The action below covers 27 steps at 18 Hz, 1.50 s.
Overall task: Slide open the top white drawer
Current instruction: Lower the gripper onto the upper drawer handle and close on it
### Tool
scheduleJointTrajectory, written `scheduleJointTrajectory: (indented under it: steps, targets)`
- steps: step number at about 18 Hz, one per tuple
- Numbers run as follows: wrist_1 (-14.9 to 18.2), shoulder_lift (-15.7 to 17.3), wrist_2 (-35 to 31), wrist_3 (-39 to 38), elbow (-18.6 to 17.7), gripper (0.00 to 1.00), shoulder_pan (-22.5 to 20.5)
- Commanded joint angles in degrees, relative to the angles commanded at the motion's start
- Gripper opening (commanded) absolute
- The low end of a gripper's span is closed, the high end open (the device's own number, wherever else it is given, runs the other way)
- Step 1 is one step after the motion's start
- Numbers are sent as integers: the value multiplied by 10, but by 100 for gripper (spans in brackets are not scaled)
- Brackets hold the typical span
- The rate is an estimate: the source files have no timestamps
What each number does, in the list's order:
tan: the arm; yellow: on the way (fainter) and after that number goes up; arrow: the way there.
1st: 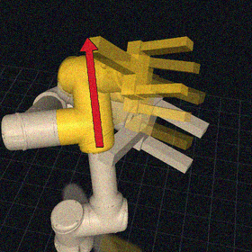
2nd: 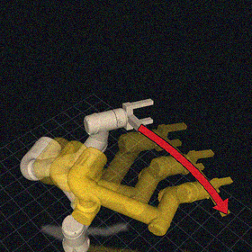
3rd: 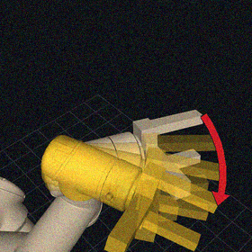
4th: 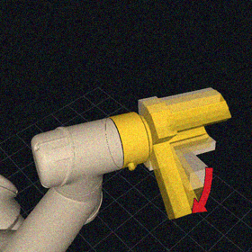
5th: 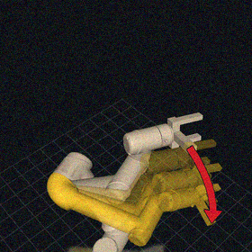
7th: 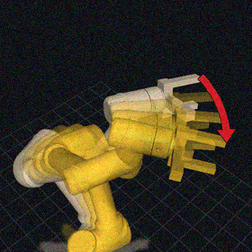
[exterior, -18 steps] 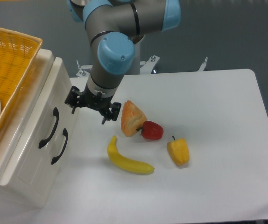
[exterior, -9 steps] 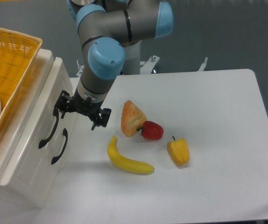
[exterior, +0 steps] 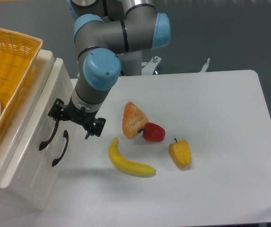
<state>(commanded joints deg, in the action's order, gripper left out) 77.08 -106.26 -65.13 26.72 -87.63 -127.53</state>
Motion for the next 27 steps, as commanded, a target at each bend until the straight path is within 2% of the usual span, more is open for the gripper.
scheduleJointTrajectory:
  steps: [3,6,12,19,27]
  targets:
    - [-3,-1,3,0,2,100,4]
    - [-19,-5,4,-2,3,100,10]
    - [-19,-9,3,-4,2,100,15]
    - [-20,-10,2,-22,0,82,16]
    - [-20,-11,2,-27,-1,73,17]
